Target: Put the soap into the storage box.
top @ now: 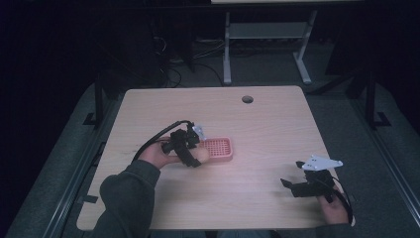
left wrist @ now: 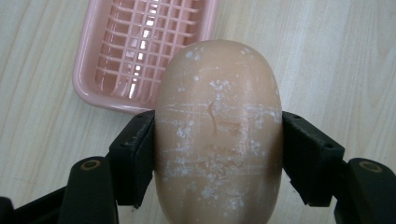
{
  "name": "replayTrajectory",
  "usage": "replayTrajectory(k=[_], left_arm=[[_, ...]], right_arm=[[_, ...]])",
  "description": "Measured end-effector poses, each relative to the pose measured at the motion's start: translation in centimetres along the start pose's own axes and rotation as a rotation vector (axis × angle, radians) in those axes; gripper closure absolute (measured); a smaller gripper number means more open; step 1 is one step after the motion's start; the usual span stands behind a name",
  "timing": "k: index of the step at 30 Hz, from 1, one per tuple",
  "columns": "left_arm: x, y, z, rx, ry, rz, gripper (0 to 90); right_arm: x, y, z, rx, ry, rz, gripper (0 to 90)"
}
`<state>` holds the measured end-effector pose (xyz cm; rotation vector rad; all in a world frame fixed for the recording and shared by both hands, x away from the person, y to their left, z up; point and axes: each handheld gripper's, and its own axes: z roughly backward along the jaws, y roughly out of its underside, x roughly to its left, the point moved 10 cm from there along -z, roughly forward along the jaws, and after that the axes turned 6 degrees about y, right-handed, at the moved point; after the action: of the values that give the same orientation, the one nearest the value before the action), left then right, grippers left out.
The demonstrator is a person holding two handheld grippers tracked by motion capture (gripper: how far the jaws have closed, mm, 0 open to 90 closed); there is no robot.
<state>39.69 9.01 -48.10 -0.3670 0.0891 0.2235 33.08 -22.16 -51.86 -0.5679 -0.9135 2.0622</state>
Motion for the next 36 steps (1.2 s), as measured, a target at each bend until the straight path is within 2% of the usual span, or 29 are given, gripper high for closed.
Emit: replayTrajectory(k=[19,36], left_arm=[[0.8,-1.6,-0.1,0.007,-0.003,-0.013,32.4],[1.5,-4.0,0.0,-0.002,-0.012,-0.038,32.4]], right_arm=[[-0.1,0.0,0.0,-0.004,-0.002,-0.001,14.1],[0.1,-0.1,0.1,-0.010,-0.004,-0.001,14.1]])
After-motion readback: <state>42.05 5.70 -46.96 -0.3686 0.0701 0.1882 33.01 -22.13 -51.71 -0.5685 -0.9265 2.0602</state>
